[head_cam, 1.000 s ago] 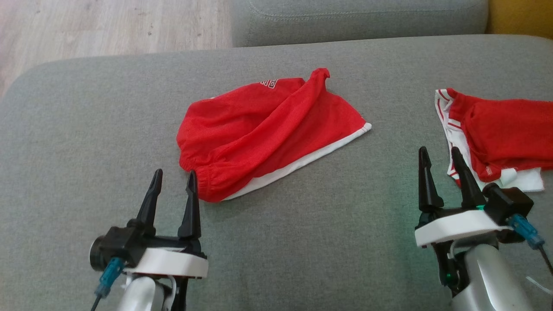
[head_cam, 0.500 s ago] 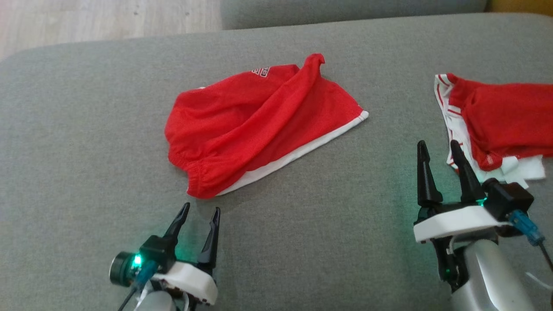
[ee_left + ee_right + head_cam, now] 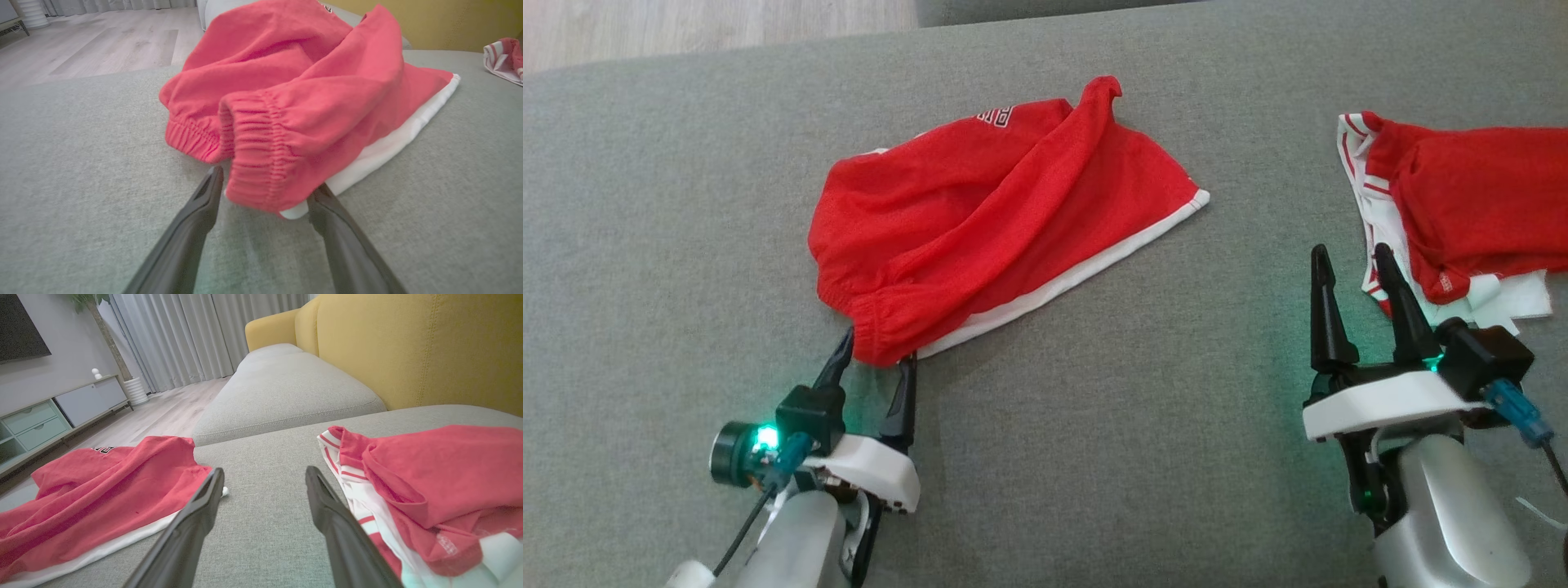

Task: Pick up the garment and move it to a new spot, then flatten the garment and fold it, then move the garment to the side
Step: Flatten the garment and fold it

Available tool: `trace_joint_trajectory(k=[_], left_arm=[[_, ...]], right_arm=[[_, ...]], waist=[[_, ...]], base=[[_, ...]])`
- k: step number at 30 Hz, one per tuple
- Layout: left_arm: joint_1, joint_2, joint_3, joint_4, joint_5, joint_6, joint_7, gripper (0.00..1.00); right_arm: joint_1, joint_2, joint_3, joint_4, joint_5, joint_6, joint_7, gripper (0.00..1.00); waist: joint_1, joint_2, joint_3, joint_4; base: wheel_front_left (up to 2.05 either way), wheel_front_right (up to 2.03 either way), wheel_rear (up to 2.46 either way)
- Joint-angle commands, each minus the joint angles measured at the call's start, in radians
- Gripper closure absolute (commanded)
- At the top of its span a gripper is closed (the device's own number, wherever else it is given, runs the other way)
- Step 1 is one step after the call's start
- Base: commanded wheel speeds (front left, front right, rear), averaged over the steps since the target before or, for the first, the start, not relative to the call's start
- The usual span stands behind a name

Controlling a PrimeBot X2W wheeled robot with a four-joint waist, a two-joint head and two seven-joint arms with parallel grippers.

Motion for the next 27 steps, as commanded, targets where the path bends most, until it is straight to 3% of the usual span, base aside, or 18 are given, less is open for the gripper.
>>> trace_joint_trajectory(k=[1,12,14,15,27], left_arm=[[-0.033,0.013,0.037,-0.032,0.01,0.012,-0.012,0.0],[-0.043,0.008,0.022,0.034,0.013,-0.003,-0.012,0.0],[-0.05,0.005,0.01,0.056,0.01,-0.015,-0.012,0.96],[-0.054,0.004,0.005,0.062,0.008,-0.02,-0.012,1.0],[-0.036,-0.009,-0.012,-0.02,-0.01,-0.015,-0.012,1.0]], right_arm=[[-0.034,0.0,0.026,-0.032,-0.012,0.007,-0.011,0.0],[-0.041,0.0,0.034,-0.008,-0.027,0.007,-0.011,0.0],[-0.044,0.0,0.036,0.008,-0.032,0.007,-0.011,0.0],[-0.048,0.0,0.037,0.018,-0.038,0.007,-0.011,0.0],[-0.194,0.0,0.044,0.207,-0.12,0.007,0.036,0.0]], waist=[[-0.0001,0.0,0.002,0.0],[-0.0001,0.0,-0.005,0.002],[-0.0001,0.0,-0.005,0.004],[-0.0001,0.0,-0.006,0.006],[-0.0001,0.0,-0.012,0.102]], base=[[0.0,0.0,0.0],[0.0,0.0,0.0],[0.0,0.0,0.0],[0.0,0.0,0.0],[0.0,0.0,0.0]])
